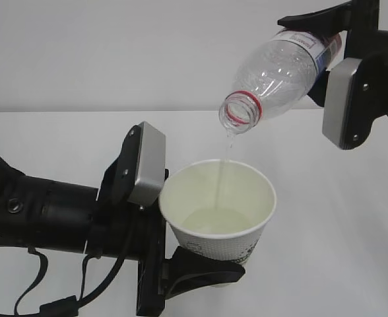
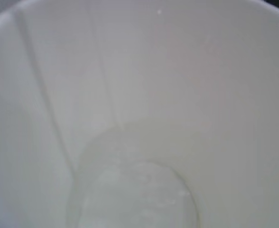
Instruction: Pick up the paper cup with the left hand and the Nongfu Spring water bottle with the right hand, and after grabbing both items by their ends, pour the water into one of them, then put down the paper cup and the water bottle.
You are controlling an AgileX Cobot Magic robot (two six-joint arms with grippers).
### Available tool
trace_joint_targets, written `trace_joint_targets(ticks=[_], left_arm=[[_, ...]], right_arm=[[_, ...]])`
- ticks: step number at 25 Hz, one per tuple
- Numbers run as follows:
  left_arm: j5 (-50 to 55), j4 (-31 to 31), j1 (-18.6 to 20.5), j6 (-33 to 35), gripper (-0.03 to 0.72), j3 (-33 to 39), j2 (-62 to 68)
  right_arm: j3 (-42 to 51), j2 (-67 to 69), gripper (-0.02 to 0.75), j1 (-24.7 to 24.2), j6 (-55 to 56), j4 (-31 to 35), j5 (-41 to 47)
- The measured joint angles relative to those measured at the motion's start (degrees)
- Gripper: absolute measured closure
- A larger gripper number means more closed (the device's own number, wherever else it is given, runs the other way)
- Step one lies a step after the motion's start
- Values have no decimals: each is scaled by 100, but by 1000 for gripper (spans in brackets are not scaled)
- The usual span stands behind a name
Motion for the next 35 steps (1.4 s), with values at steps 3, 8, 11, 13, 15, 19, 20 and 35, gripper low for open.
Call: trace_joint_targets(ticks=[3, 8, 11, 13, 15, 19, 20, 35], left_arm=[[0, 0, 0, 0, 157, 0, 0], [0, 0, 0, 0, 157, 0, 0], [0, 0, 0, 0, 157, 0, 0], [0, 0, 0, 0, 157, 0, 0], [0, 0, 0, 0, 157, 0, 0], [0, 0, 0, 0, 157, 0, 0], [0, 0, 0, 0, 157, 0, 0], [0, -10, 0, 0, 157, 0, 0]], right_arm=[[0, 0, 261, 0, -2, 0, 0], [0, 0, 261, 0, -11, 0, -12], [0, 0, 261, 0, -11, 0, -23], [0, 0, 261, 0, -47, 0, -32], [0, 0, 261, 0, -67, 0, -32], [0, 0, 261, 0, -80, 4, -32], [0, 0, 261, 0, -80, 4, -32], [0, 0, 261, 0, -83, 32, -44]])
